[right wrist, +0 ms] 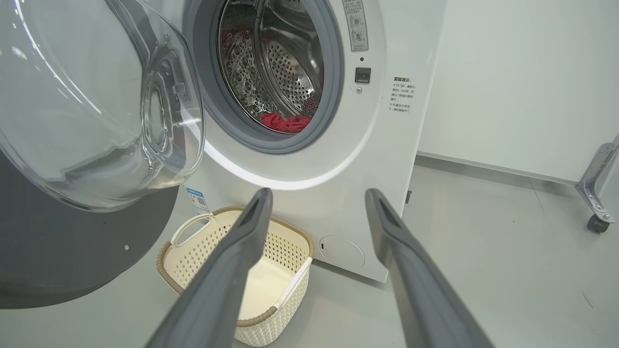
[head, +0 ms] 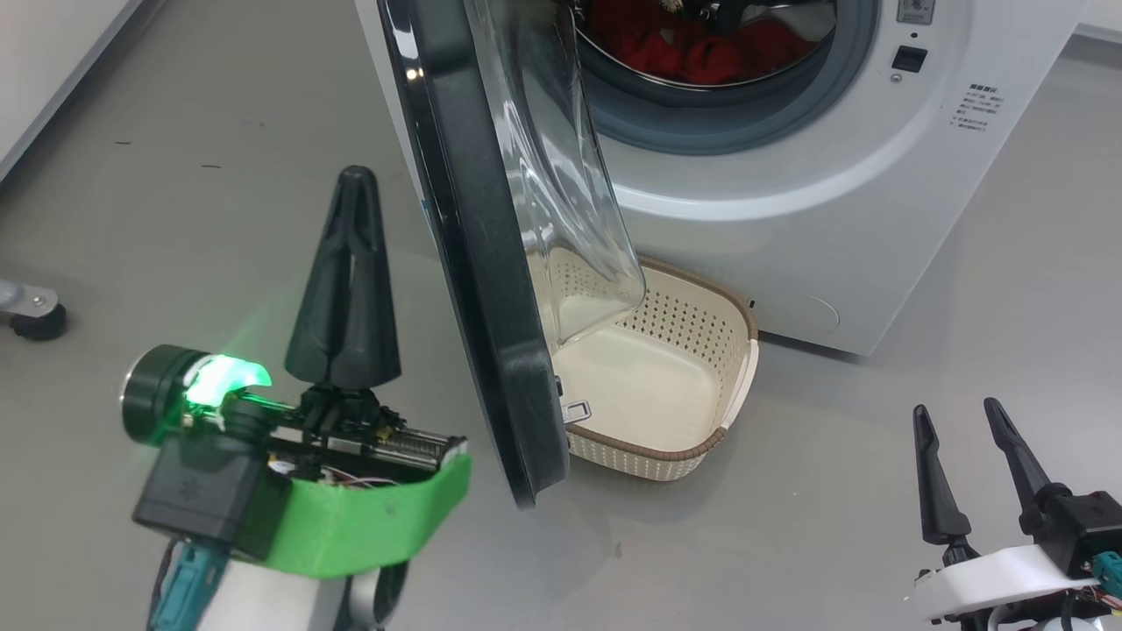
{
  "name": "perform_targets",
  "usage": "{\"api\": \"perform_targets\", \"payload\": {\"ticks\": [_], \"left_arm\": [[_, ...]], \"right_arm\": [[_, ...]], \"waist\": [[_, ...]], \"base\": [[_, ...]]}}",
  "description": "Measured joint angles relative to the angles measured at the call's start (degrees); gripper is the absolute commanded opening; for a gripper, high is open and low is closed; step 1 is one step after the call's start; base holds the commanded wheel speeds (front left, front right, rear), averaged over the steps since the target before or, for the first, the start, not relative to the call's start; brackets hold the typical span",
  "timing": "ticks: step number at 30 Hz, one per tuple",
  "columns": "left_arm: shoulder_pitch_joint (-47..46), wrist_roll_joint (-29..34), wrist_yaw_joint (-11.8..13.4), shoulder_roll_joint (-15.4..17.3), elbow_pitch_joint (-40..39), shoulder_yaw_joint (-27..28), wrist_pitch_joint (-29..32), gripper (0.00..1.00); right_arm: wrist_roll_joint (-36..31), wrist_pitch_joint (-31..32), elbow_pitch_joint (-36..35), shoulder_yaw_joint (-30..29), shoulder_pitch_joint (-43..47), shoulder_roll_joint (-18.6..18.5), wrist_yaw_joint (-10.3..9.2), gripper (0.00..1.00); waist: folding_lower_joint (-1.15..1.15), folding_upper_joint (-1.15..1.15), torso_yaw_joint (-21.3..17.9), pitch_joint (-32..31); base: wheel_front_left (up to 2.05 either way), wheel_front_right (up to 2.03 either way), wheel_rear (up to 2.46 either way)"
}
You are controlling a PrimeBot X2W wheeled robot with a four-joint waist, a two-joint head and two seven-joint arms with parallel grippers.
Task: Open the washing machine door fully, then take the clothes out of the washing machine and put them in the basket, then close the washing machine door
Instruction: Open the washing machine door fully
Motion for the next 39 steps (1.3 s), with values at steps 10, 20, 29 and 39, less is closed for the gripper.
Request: {"api": "perform_targets", "payload": {"ticks": [10,20,29,39], "left_arm": [[0.13,-2.04,-5.11,0.26,-4.58,-13.24,0.0,0.0],[4.93,-3.15,-7.13,0.68,5.35,-20.31,1.91,0.0],[7.36,-3.16,-6.95,0.97,14.64,-20.0,4.22,0.0],[7.37,-3.12,-4.08,0.96,20.5,-16.81,4.63,0.0]], "right_arm": [[-0.27,0.0,0.92,-0.42,-0.74,0.18,0.36,1.0],[-0.47,0.0,1.96,-0.13,-1.64,0.78,0.85,1.0],[-0.91,0.0,2.56,-0.34,-1.64,1.02,0.86,1.0],[-0.91,0.0,3.11,-0.43,-1.63,1.49,1.35,1.0]], "waist": [[0.0,0.0,-0.81,0.05],[0.0,0.0,-2.0,-0.23],[0.0,0.0,-2.5,-0.58],[0.0,0.0,-2.61,-1.19]], "base": [[0.0,0.0,0.0],[0.0,0.0,0.0],[0.0,0.0,0.0],[0.0,0.0,0.0]]}}
